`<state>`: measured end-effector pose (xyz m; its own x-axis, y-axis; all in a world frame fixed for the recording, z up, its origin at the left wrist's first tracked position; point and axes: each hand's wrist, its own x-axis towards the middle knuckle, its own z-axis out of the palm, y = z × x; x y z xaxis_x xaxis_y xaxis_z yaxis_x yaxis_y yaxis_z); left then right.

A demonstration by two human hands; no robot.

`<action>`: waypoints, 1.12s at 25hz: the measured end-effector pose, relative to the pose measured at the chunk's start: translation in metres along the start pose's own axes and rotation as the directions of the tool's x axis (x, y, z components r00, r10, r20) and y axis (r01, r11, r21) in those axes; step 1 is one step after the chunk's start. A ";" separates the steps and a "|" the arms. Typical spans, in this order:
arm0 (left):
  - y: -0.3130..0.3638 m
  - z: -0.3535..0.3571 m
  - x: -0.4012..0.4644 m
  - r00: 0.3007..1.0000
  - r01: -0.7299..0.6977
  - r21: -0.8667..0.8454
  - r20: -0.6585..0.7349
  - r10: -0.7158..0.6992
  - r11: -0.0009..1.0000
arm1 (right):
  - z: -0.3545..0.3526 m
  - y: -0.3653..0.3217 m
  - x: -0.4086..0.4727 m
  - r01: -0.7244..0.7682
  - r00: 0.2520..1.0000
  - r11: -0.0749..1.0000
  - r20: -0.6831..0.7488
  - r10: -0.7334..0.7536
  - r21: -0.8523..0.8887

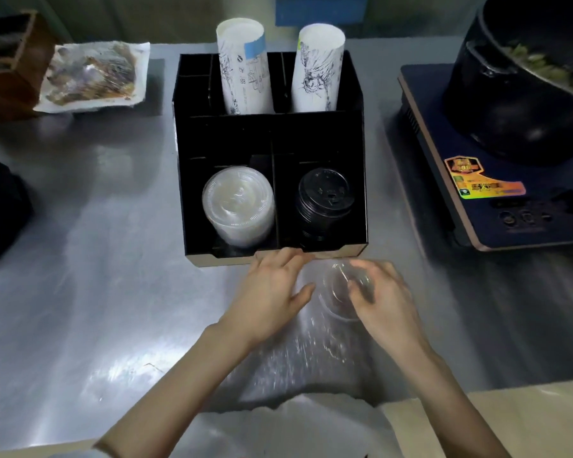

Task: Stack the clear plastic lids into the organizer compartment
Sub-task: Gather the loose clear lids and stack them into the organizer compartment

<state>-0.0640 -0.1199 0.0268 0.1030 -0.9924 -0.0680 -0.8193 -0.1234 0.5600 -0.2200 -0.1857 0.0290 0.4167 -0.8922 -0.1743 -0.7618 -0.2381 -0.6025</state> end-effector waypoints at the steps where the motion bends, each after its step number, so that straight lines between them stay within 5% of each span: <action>1: 0.001 0.005 0.001 0.999 -0.010 0.016 0.032 0.009 1.000 | 0.000 0.005 -0.001 -0.030 1.000 0.999 0.000 0.030 -0.026; 11: -0.002 0.039 0.006 0.978 -0.049 0.179 0.210 0.011 0.983 | 0.007 0.021 -0.001 -0.193 0.975 0.967 0.077 0.208 -0.163; 28: -0.011 0.030 -0.034 0.999 0.002 -0.083 -0.036 -0.005 0.997 | 0.011 0.000 -0.006 -0.079 0.995 0.997 0.055 0.080 -0.007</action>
<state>-0.0756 -0.0848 -0.0013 0.1272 -0.9910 -0.0409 -0.7695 -0.1246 0.6264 -0.2166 -0.1760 0.0215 0.3814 -0.8859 -0.2640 -0.7958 -0.1693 -0.5814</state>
